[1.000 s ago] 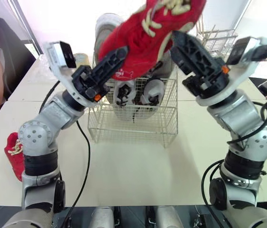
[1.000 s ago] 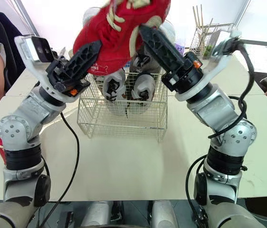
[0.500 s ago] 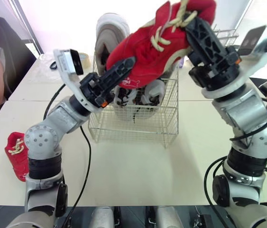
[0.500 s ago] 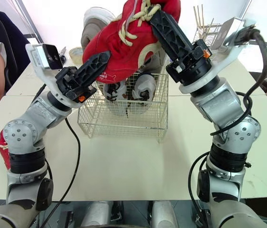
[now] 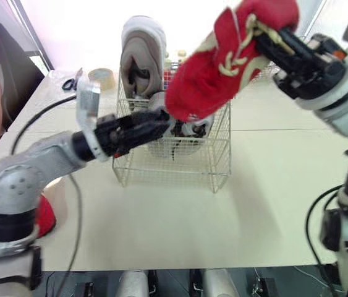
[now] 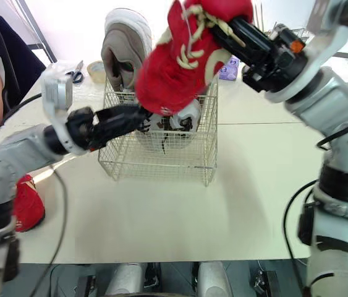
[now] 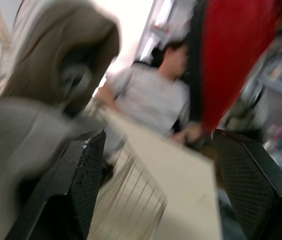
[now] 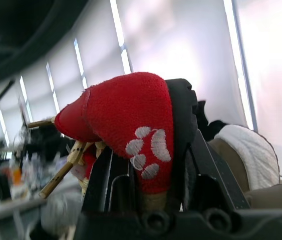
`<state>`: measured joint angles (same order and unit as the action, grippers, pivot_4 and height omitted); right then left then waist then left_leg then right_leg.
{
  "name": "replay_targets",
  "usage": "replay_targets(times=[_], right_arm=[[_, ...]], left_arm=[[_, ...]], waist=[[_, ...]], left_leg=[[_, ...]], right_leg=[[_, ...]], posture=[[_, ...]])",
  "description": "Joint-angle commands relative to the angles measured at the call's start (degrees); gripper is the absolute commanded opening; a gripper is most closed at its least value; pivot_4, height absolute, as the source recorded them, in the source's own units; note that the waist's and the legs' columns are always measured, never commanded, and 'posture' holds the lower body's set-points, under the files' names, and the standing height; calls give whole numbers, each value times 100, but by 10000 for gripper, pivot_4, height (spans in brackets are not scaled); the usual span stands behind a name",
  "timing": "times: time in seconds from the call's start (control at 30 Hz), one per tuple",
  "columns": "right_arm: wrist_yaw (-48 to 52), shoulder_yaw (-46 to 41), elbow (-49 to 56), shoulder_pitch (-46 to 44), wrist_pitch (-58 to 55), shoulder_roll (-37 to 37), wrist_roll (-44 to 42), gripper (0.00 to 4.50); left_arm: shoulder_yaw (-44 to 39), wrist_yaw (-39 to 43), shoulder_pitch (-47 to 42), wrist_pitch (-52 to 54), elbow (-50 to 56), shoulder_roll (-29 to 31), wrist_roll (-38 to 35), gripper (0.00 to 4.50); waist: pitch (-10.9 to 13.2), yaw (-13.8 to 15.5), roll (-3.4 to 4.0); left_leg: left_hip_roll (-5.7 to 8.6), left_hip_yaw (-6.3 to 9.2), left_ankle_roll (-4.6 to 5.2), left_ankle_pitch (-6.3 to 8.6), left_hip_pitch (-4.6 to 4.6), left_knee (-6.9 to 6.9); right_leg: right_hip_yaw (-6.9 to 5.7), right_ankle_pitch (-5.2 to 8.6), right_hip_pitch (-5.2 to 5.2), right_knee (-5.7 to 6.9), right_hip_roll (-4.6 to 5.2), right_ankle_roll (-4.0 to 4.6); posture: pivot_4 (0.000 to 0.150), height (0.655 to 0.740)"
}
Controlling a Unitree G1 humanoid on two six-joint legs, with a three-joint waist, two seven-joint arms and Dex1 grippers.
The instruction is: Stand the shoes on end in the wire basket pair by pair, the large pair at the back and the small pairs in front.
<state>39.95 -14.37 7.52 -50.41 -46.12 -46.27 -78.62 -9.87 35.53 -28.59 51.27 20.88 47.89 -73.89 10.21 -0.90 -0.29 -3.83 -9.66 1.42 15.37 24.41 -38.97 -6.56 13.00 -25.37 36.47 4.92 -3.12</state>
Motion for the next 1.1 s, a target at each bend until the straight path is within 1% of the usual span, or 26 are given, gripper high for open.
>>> replay_targets(times=[0.03,0.13,0.2,0.3,0.33,0.4,0.5,0.6,0.77,0.9,0.93,0.97,1.0,1.03,1.07,1.1], right_arm=[[1678,476,-412,-193,-14,-635,978,5932],[2509,878,-630,-246,169,-792,1640,5932],[2834,1063,-695,-195,303,-729,2010,5932],[3040,1207,-731,-100,536,-495,2450,5932],[3083,1227,-754,-76,619,-417,2581,5932],[3118,1277,-801,-17,800,-263,2866,5932],[3325,1534,-904,133,1270,-202,3547,5932],[3472,1534,-976,183,1328,-115,3703,5932],[3663,1547,-755,532,1322,-86,3878,5932],[3621,1428,-733,699,1225,55,3790,5932],[3628,1420,-723,743,1208,72,3793,16225],[3573,1401,-726,806,1228,106,3828,19633],[3520,1382,-731,852,1250,132,3865,24608],[3452,1348,-735,889,1298,153,3913,30622],[3409,1320,-731,917,1328,166,3945,34453],[3359,1245,-742,920,1290,153,3919,39363]], left_arm=[[-613,849,182,248,416,908,67,31671],[-899,1255,517,409,644,1484,32,31671],[-1076,1326,714,515,802,1650,-97,31671],[-1278,1221,911,582,910,1664,-282,31671],[-1316,1133,935,590,902,1629,-343,31671],[-1350,954,927,579,849,1552,-468,31671],[-1373,759,885,578,763,1461,-677,31671],[-1386,769,918,583,719,1480,-685,31671],[-1389,764,911,579,639,1469,-761,31671],[-1311,824,917,542,610,1435,-681,31671],[-1298,836,911,540,598,1426,-675,32334],[-1275,849,885,538,568,1414,-676,32334],[-1257,858,860,538,542,1406,-674,32334],[-1244,865,844,541,531,1400,-669,32334],[-1239,867,837,544,529,1395,-668,32334],[-1222,878,808,549,508,1390,-672,32334]], waist=[[2,5,0],[5,6,10],[8,7,14],[9,27,15],[9,25,15],[9,26,15],[9,26,16],[11,18,17],[11,21,18],[11,25,17],[11,26,17],[11,23,17],[11,20,17],[11,18,17],[11,17,17],[11,16,17]], left_leg=[[-3,1,0,1,2,2],[-4,-1,4,5,6,3],[-3,-5,5,7,6,3],[-3,-4,-3,3,8,3],[-3,-5,-20,-7,8,2],[-3,-5,-25,-10,9,3],[-2,-5,-28,-11,9,2],[-2,-6,-28,-12,9,2],[-3,-7,-29,-13,8,3],[-1,-8,-29,-13,8,1],[-1,-8,-29,-13,8,1],[-1,-7,-29,-13,8,1],[-1,-7,-29,-13,8,2],[-1,-7,-29,-13,8,1],[-1,-7,-29,-13,8,1],[-1,-8,-30,-13,8,1]], right_leg=[[-1,0,-1,-7,1,1],[-2,8,-2,-17,10,14],[-1,8,-2,-22,14,14],[-1,8,-1,-22,15,14],[-1,8,-1,-22,15,14],[-1,6,-2,-22,15,10],[-1,2,-1,-22,15,2],[-1,0,-1,-22,14,0],[-1,0,-1,-21,11,-1],[-1,0,1,-21,13,-1],[-1,0,1,-21,13,-1],[-1,0,1,-21,13,-1],[-1,0,1,-21,13,-1],[-1,0,1,-21,12,-1],[-1,0,1,-21,11,-1],[-1,0,1,-20,12,-1]], posture=[[1500,7352],[1500,7352],[1500,7352],[1500,7352],[1500,7352],[1500,7352],[1500,7352],[1500,7352],[1500,7352],[1500,7352],[1500,7352],[1500,7352],[1500,7352],[1500,7352],[1500,7352],[1500,7352]])
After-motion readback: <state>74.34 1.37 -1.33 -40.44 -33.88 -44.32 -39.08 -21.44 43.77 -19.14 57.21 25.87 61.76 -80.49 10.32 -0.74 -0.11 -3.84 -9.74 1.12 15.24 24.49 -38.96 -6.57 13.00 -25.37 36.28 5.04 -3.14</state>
